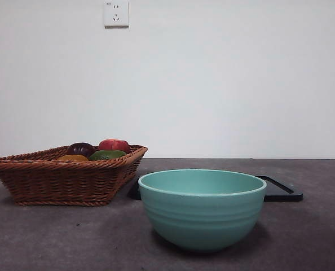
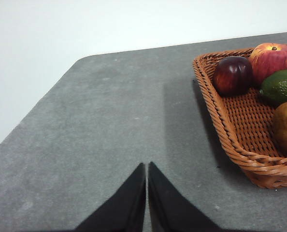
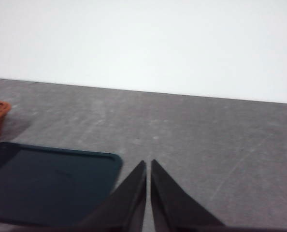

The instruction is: Pick up the wifruite, put it on the bowl, pick up the plate, put it on desk

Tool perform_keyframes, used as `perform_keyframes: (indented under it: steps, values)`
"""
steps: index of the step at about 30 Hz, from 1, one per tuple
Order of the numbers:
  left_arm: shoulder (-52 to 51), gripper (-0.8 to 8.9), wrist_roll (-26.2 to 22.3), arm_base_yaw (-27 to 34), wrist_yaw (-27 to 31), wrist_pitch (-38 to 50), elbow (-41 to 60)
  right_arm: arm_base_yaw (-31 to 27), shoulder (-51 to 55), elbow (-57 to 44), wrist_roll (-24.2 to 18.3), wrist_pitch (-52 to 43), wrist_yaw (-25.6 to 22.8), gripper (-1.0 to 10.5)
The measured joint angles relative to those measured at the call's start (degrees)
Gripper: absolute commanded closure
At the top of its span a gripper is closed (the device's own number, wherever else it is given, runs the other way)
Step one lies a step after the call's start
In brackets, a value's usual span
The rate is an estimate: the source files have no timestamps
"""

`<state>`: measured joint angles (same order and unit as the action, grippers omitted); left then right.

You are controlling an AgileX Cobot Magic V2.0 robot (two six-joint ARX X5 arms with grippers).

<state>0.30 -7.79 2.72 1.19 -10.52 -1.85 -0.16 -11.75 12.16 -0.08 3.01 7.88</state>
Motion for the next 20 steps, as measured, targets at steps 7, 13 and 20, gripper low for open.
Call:
perform_keyframes:
  steps: [7, 13, 20]
  values:
    - [0.00, 8.06, 0.00, 0.00, -0.02, 0.00, 0.00, 0.00, 6.88, -7.65, -0.15, -2.58, -2.12, 9.4]
    - [0.00, 8.06, 0.00, 0.00, -0.02, 0.00, 0.00, 0.00, 10.10, -11.26, -0.15, -1.49, -2.12, 9.4]
    - [0.00, 8.06, 0.00, 0.00, -0.02, 0.00, 0.00, 0.00, 11.41, -11.26, -0.17, 1.55, -3.41, 9.4]
